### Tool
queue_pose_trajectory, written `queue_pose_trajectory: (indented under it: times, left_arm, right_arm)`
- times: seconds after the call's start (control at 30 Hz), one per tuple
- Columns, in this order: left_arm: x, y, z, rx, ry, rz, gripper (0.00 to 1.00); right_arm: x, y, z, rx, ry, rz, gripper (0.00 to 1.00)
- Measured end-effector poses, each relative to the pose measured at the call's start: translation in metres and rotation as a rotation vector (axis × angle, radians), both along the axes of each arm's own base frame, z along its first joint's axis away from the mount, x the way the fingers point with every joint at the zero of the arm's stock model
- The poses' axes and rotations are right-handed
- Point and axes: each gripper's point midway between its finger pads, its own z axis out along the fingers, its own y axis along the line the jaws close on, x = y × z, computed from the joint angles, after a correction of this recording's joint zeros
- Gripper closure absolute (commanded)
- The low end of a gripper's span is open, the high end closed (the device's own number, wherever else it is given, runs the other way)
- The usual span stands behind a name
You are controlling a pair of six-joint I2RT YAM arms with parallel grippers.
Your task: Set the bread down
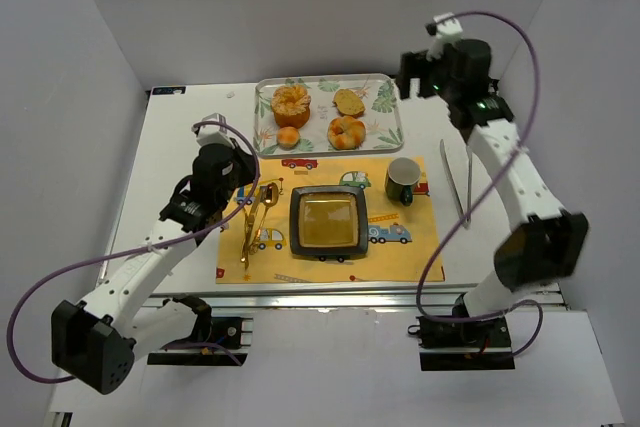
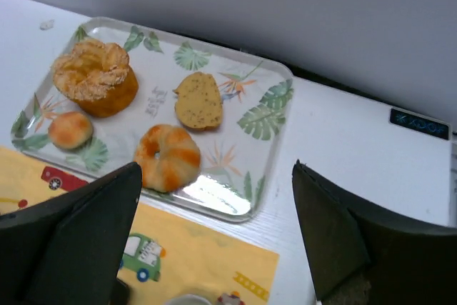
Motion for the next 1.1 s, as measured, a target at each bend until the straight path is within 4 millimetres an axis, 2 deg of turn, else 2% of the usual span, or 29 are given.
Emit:
queue_pose_trajectory:
  times: [0.03,0.07,0.1,0.13,0.17,0.23,0.27,0.3,0.33,0.37,0.4,0.43,0.47,0.57,0.6,0.63,0.67,0.73,0.83,0.93,1.0,1.1]
  left_arm:
    - [0.004,-0.001,0.0,-0.005,-0.003,-0.007,0.89]
    - [0.007,-0.002,-0.002,-0.012,0.0,-0.014,0.52]
    - [0.009,-0.003,-0.005,-0.012,0.008,-0.022,0.31]
    - [0.012,-0.004,-0.006,-0.023,0.011,-0.029,0.14]
    - [0.015,-0.005,-0.007,-0.035,0.011,-0.035,0.02]
    - [0.02,-0.009,-0.008,-0.066,0.012,-0.046,0.02]
    - [0.022,-0.01,-0.008,-0.078,0.013,-0.049,0.02]
    - [0.024,-0.012,-0.01,-0.084,0.014,-0.055,0.02]
    - [0.026,-0.013,-0.012,-0.09,0.018,-0.062,0.04]
    - [0.028,-0.014,-0.014,-0.093,0.023,-0.066,0.1]
    - [0.029,-0.016,-0.016,-0.097,0.029,-0.073,0.23]
    - [0.029,-0.017,-0.016,-0.106,0.03,-0.079,0.9]
    - [0.03,-0.019,-0.015,-0.115,0.028,-0.088,1.0]
    - [0.031,-0.02,-0.012,-0.124,0.009,-0.108,1.0]
    - [0.031,-0.021,-0.011,-0.133,-0.001,-0.116,0.76]
    - [0.031,-0.021,-0.012,-0.133,-0.002,-0.121,0.76]
    - [0.03,-0.021,-0.013,-0.14,0.002,-0.125,0.58]
    - [0.029,-0.02,-0.017,-0.139,0.011,-0.125,0.51]
    - [0.028,-0.018,-0.02,-0.141,0.021,-0.121,0.47]
    - [0.027,-0.014,-0.02,-0.141,0.022,-0.115,0.47]
    - [0.025,-0.012,-0.019,-0.143,0.017,-0.111,0.46]
    - [0.02,-0.009,-0.018,-0.15,0.011,-0.104,0.46]
  right_arm:
    - [-0.016,-0.013,0.002,0.0,-0.012,0.007,0.17]
    - [-0.032,-0.031,-0.001,-0.018,-0.025,0.013,0.29]
    - [-0.048,-0.047,-0.01,-0.036,-0.019,0.04,0.69]
    - [-0.06,-0.066,-0.021,-0.051,-0.006,0.058,0.95]
    - [-0.072,-0.087,-0.034,-0.049,0.006,0.064,1.0]
    - [-0.09,-0.128,-0.065,-0.038,0.075,0.04,1.0]
    - [-0.096,-0.145,-0.08,-0.031,0.113,0.028,0.8]
    - [-0.103,-0.158,-0.097,-0.019,0.164,0.025,0.48]
    - [-0.109,-0.164,-0.111,-0.006,0.208,0.031,0.11]
    - [-0.115,-0.168,-0.127,0.001,0.253,0.041,0.11]
    - [-0.12,-0.17,-0.142,0.0,0.295,0.05,0.11]
    - [-0.124,-0.17,-0.155,0.004,0.333,0.053,0.11]
    - [-0.13,-0.17,-0.168,0.007,0.371,0.054,0.11]
    - [-0.143,-0.173,-0.205,-0.014,0.448,-0.001,0.11]
    - [-0.146,-0.176,-0.217,-0.036,0.476,-0.034,0.11]
    - [-0.148,-0.179,-0.227,-0.055,0.505,-0.063,0.1]
    - [-0.147,-0.183,-0.237,-0.076,0.533,-0.098,0.11]
    - [-0.138,-0.191,-0.257,-0.124,0.569,-0.16,0.1]
    - [-0.132,-0.197,-0.288,-0.16,0.66,-0.225,0.11]
    - [-0.13,-0.203,-0.31,-0.191,0.728,-0.278,0.15]
    - [-0.13,-0.205,-0.314,-0.192,0.739,-0.304,0.17]
    - [-0.123,-0.21,-0.313,-0.203,0.721,-0.333,0.27]
